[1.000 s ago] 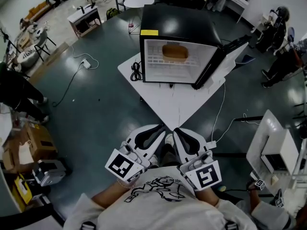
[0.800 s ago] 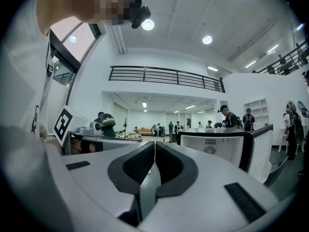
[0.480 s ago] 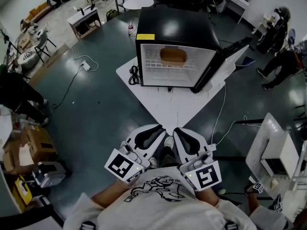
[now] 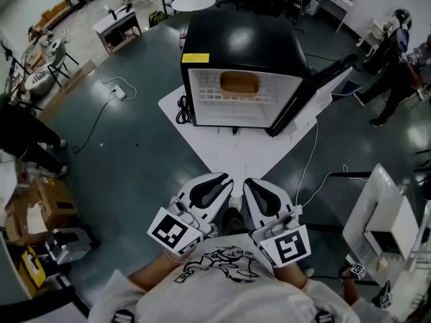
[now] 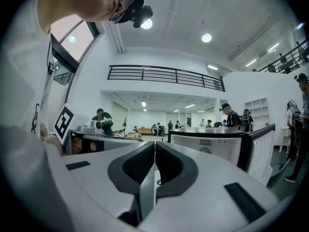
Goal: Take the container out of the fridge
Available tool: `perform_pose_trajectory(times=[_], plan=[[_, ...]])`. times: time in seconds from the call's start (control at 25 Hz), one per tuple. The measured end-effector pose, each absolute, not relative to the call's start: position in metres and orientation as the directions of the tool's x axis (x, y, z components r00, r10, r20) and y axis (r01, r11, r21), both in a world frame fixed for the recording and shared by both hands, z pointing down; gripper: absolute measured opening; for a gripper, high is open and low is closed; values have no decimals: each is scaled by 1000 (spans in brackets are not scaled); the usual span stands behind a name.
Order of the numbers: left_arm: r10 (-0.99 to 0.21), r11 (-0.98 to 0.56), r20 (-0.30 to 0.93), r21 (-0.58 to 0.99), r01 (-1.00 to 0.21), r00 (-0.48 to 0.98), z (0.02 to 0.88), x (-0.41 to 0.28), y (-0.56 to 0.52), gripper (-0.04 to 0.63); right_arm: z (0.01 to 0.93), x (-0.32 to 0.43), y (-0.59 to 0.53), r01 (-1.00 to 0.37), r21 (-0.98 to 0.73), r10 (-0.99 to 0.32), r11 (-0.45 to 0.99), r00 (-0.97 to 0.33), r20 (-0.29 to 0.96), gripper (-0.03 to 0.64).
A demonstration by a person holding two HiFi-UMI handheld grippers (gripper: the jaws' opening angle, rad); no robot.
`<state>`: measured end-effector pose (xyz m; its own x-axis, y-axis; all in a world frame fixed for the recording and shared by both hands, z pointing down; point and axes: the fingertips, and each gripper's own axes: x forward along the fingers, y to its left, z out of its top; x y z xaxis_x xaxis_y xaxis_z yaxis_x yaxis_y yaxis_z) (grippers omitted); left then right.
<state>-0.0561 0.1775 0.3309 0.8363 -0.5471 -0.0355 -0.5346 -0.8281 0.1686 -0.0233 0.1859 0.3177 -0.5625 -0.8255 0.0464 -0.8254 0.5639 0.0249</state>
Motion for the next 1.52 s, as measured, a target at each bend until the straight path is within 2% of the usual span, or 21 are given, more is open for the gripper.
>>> perform_pose_trajectory(times=[0.28,0.4,0.56,0.88,1.2,1.4,1.52], plan=[[-552,-824,-27,169,-541,833,333,-37,140,64,318,-5,148,-822,18,-822,569,-568,47,31],[-556,-822,-27,168,-544,831,331,-29,125,64,325,3,136,-811,12,-809,584,-582,83,31],[-560,-819,-26,166,-549,828,329,-20,107,64,316,12,114,-816,20,-816,577,-576,40,31],[-572,-812,-31,161,-560,820,324,-2,71,64,316,30,81,-805,18,-805,593,-591,59,31],[-582,-806,-33,155,-571,813,320,19,36,64,308,52,42,-806,24,-806,592,-591,25,31],[-590,-801,-33,155,-579,807,321,34,15,61,322,66,29,-788,11,-785,616,-612,98,31],[-594,-798,-32,156,-583,804,323,42,4,58,324,73,20,-784,12,-781,620,-616,100,31]])
